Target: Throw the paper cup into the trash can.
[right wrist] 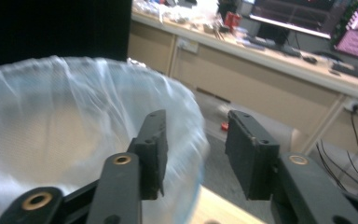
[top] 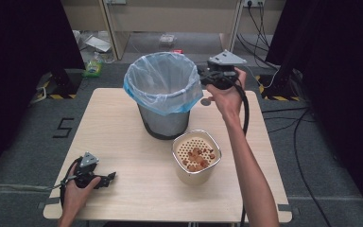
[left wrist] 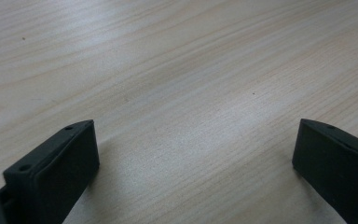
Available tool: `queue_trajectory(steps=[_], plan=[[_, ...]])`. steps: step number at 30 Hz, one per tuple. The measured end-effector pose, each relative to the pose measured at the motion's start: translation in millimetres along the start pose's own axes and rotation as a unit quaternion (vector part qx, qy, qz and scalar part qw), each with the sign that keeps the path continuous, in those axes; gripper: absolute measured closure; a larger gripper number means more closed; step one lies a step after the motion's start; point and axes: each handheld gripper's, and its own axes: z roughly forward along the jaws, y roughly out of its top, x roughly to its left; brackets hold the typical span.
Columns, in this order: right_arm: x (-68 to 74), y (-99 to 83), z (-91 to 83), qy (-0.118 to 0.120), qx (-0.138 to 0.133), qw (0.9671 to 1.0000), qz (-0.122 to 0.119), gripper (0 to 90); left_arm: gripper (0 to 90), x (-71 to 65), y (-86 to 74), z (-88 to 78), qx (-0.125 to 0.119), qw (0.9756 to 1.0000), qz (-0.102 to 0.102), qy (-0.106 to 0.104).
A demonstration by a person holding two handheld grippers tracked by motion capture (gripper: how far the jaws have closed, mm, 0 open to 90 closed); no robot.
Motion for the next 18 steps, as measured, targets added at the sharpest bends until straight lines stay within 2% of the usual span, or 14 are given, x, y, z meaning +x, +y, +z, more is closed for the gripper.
queue_trajectory(steps=[1, 2, 4, 7, 12, 18], plan=[[-9.8, -10.3, -8.9, -0.007, 0.003, 0.9999, 0.012, 52.0, 0.0, 0.0, 0.0, 0.0, 0.000, 1.0000, 0.000, 0.000], [-9.8, -10.3, -8.9, -0.007, 0.003, 0.9999, 0.012, 52.0, 0.0, 0.0, 0.0, 0.0, 0.000, 1.0000, 0.000, 0.000], [-20.3, -22.3, -19.0, -0.011, 0.011, 0.9995, 0.027, 48.3, 0.0, 0.0, 0.0, 0.1, -0.001, 1.0000, 0.000, 0.000], [-28.7, -34.3, -28.2, -0.017, 0.024, 0.9992, 0.028, 45.8, 0.0, 0.0, 0.0, 0.0, 0.000, 1.0000, 0.000, 0.000], [-33.1, -47.7, -40.4, -0.026, 0.029, 0.9990, 0.022, 42.4, 0.0, 0.0, 0.0, 0.0, 0.000, 1.0000, 0.000, 0.000], [-32.1, -74.0, -60.1, -0.023, 0.041, 0.9988, 0.015, 39.8, 0.0, 0.0, 0.0, 0.0, 0.000, 1.0000, 0.000, 0.000]])
